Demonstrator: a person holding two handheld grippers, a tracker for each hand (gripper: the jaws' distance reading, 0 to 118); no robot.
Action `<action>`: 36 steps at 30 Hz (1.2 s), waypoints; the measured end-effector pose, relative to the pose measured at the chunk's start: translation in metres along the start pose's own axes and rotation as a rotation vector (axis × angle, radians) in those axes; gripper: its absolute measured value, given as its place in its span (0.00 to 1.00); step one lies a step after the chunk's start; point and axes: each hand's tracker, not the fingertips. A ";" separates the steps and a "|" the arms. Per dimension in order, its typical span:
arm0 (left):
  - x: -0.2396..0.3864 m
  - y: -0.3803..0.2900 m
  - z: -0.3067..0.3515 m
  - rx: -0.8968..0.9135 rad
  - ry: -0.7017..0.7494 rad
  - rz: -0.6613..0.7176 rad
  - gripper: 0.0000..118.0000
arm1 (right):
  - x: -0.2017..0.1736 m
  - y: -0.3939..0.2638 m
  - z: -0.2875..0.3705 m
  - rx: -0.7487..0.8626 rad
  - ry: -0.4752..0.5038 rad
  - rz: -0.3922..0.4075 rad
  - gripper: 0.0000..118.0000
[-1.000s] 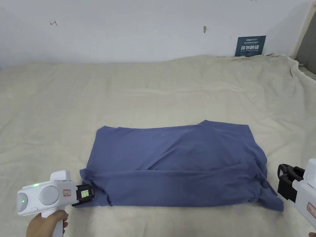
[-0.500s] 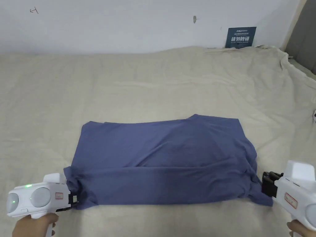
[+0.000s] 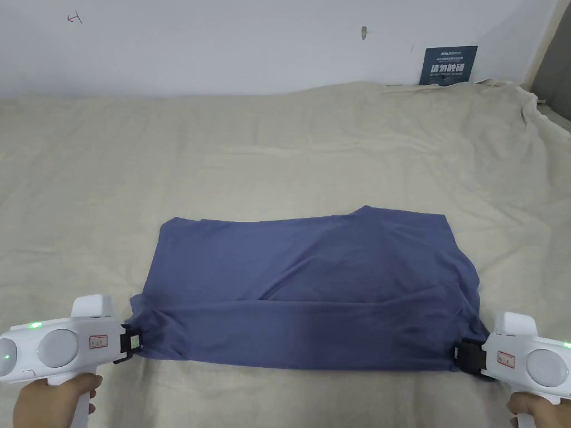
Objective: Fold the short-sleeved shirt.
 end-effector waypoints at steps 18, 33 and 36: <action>-0.023 -0.079 0.075 0.026 -0.040 0.098 0.03 | 0.020 -0.058 0.112 0.094 0.143 -0.055 0.06; -0.027 -0.139 0.021 -0.094 0.070 0.106 0.03 | 0.008 -0.111 0.075 -0.029 -0.006 -0.019 0.11; -0.023 -0.133 0.028 -0.087 0.089 0.103 0.29 | 0.007 -0.107 0.084 -0.027 -0.053 0.024 0.34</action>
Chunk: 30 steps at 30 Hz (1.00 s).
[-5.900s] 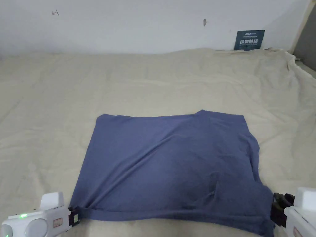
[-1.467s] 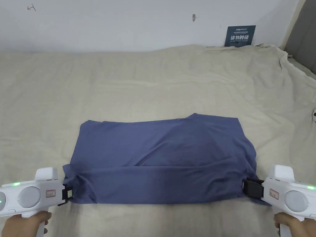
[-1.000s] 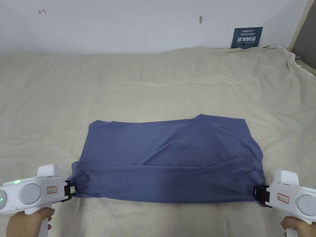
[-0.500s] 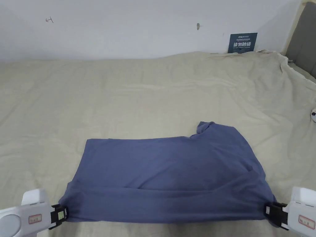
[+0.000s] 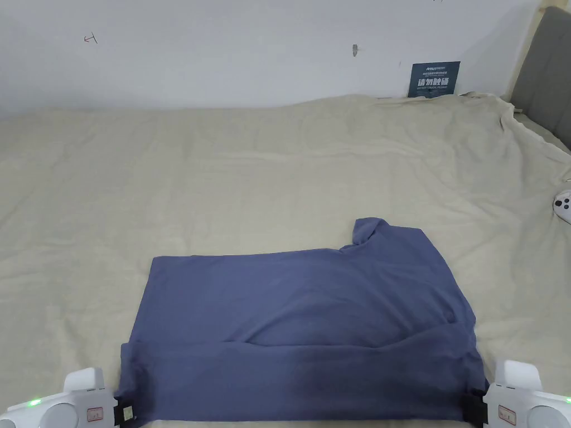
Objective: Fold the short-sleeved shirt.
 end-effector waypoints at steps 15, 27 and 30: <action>0.047 0.048 0.118 0.387 -0.041 -0.058 0.96 | -0.019 0.066 0.117 0.436 0.062 0.074 0.80; 0.099 0.067 0.124 0.610 -0.057 -0.174 0.00 | -0.056 0.088 0.123 0.607 0.018 0.173 0.00; 0.105 0.076 0.117 0.559 -0.070 -0.163 0.00 | -0.056 0.094 0.118 0.598 0.047 0.163 0.00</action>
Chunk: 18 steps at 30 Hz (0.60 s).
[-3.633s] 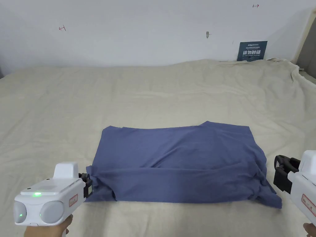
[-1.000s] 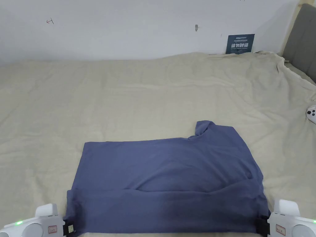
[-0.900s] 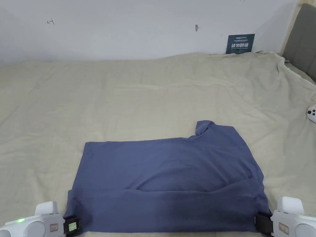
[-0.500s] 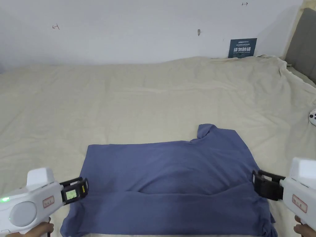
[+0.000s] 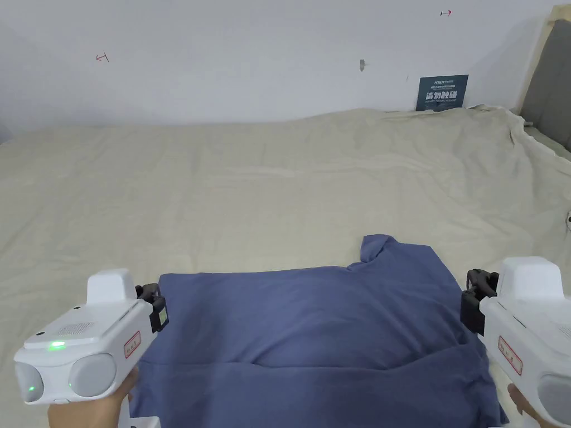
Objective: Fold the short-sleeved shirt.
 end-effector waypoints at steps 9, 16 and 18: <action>-0.023 0.031 -0.096 -0.129 -0.033 -0.006 0.00 | -0.001 0.007 -0.051 -0.034 0.002 -0.001 0.00; -0.057 0.049 -0.204 -0.283 -0.011 0.025 0.00 | 0.004 0.003 -0.101 -0.104 -0.013 -0.007 0.00; -0.065 0.052 -0.231 -0.325 -0.010 0.058 0.10 | 0.005 0.001 -0.113 -0.120 -0.019 -0.011 0.00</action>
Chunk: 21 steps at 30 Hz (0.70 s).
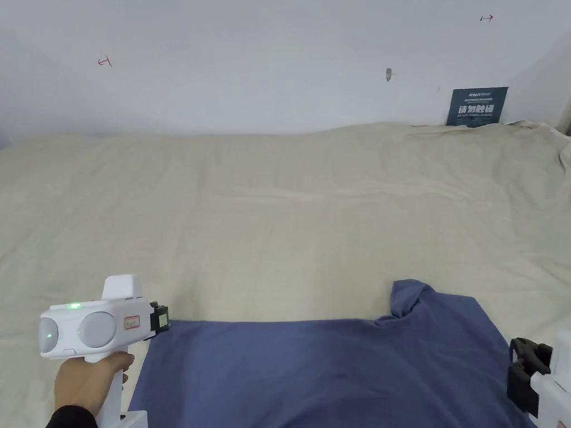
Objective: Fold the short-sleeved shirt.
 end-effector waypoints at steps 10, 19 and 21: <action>-0.011 0.009 -0.092 -0.175 0.087 -0.003 0.76 | 0.003 -0.011 -0.039 -0.058 -0.015 -0.014 0.00; 0.013 -0.004 -0.092 -0.180 0.084 -0.117 0.00 | 0.024 -0.010 -0.054 -0.078 -0.020 -0.041 0.00; 0.012 -0.002 -0.086 -0.184 0.052 -0.127 0.00 | 0.034 -0.003 -0.064 -0.082 -0.017 -0.054 0.00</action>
